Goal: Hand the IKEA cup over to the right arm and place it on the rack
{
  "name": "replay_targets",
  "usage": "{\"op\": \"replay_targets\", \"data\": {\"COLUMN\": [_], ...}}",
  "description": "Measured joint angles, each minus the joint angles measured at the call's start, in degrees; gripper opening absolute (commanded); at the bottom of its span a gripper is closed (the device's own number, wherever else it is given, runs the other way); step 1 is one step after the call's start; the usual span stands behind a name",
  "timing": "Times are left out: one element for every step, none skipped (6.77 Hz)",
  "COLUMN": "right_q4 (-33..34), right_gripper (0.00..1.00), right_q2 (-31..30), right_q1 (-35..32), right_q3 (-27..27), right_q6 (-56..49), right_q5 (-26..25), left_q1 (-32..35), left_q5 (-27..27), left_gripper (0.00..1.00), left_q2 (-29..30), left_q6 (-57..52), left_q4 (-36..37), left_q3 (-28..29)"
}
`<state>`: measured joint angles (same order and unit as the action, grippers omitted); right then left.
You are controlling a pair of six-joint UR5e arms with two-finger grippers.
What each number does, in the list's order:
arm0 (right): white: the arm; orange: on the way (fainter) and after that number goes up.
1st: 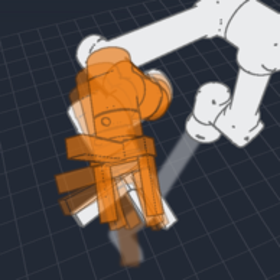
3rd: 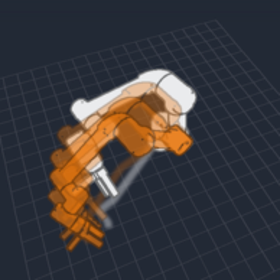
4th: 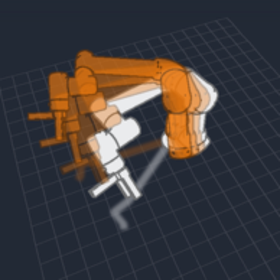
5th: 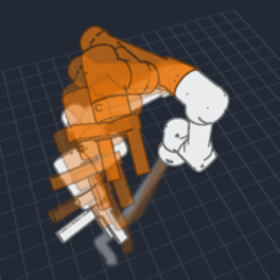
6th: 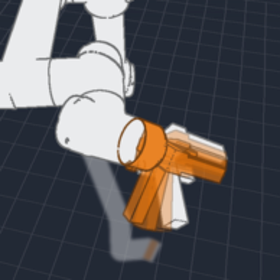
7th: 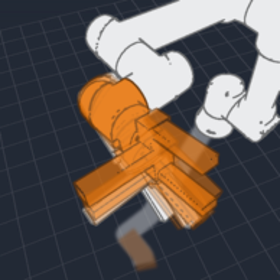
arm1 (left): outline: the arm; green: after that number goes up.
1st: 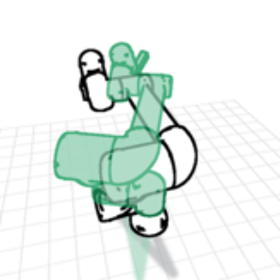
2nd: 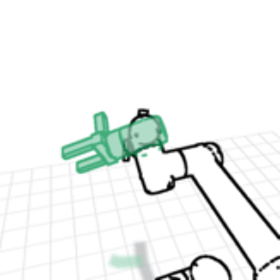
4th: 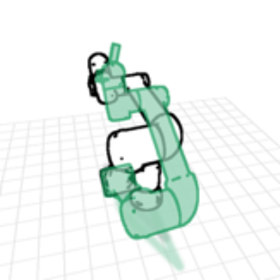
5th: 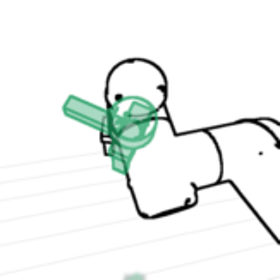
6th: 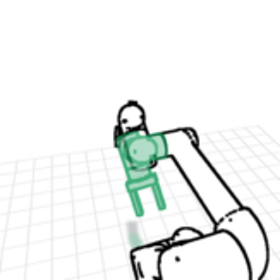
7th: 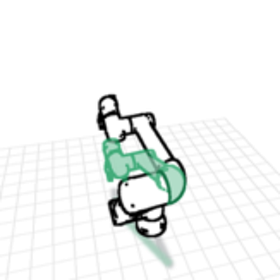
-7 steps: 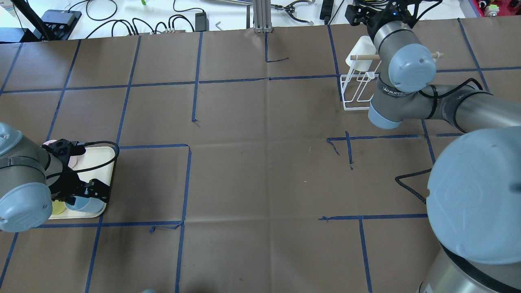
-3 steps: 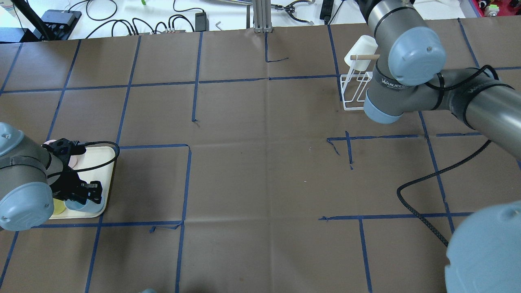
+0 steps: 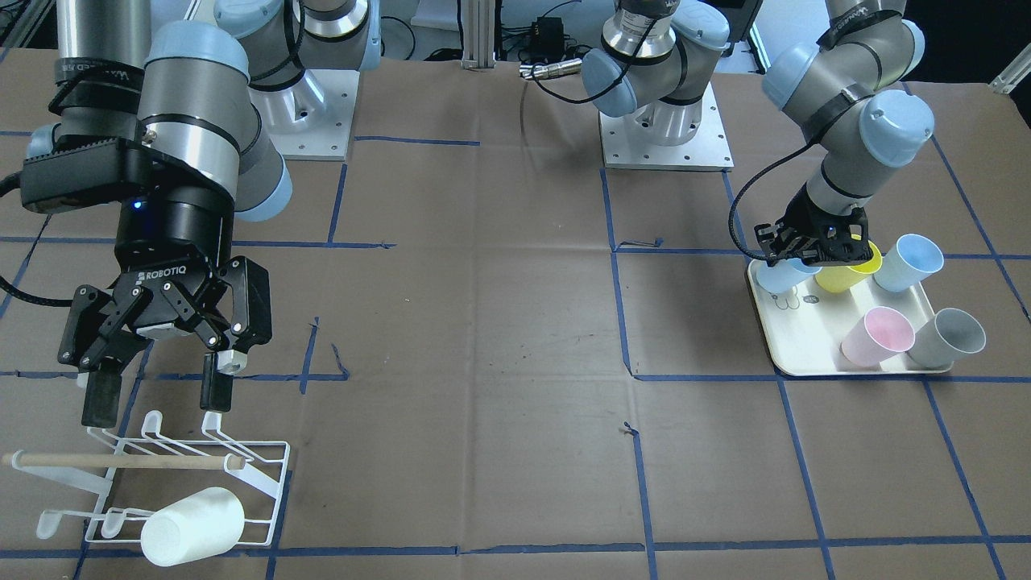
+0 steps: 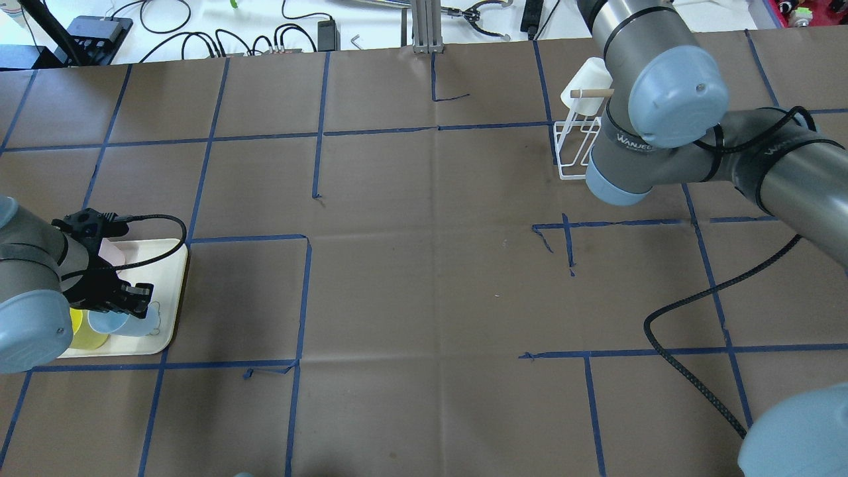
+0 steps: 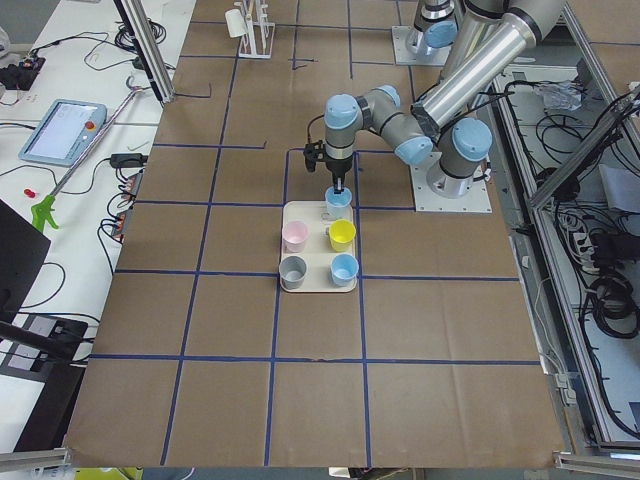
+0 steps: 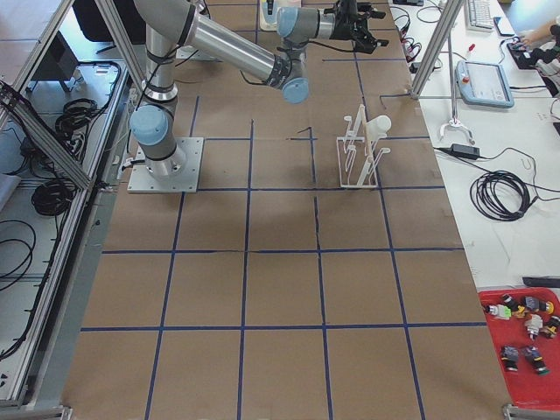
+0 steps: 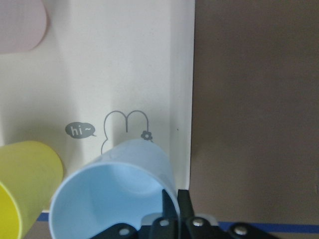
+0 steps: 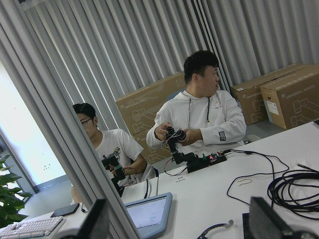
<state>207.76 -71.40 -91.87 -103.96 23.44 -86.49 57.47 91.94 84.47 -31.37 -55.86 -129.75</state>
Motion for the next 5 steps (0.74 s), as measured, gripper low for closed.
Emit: {"op": "replay_targets", "data": {"right_q4": [2.6, 1.5, -0.9, -2.1, -2.7], "right_gripper": [1.0, 1.0, 1.0, 1.0, 1.0], "right_q2": [-1.0, -2.1, -2.6, -2.6, -2.7], "right_q1": [0.1, -0.5, -1.4, -2.1, -2.9], "right_q3": [-0.2, 0.1, 0.4, 0.5, 0.4], "right_q6": [1.8, 2.9, 3.3, 3.5, 5.1], "right_q5": [0.2, 0.2, 0.3, 0.3, 0.3], "left_q1": [0.2, 1.0, 2.8, 4.8, 6.6], "left_q5": [-1.6, -3.1, -3.8, -4.1, -5.1], "left_gripper": [0.0, 0.0, 0.0, 0.0, 0.0], "left_q2": [-2.0, -3.2, -2.8, -0.3, 3.3], "left_q6": [0.0, 0.0, 0.0, 0.0, -0.1], "left_q4": [-3.2, -8.0, -14.6, -21.1, -26.9], "left_q3": [1.9, 6.0, 13.4, 22.6, 32.1]}}
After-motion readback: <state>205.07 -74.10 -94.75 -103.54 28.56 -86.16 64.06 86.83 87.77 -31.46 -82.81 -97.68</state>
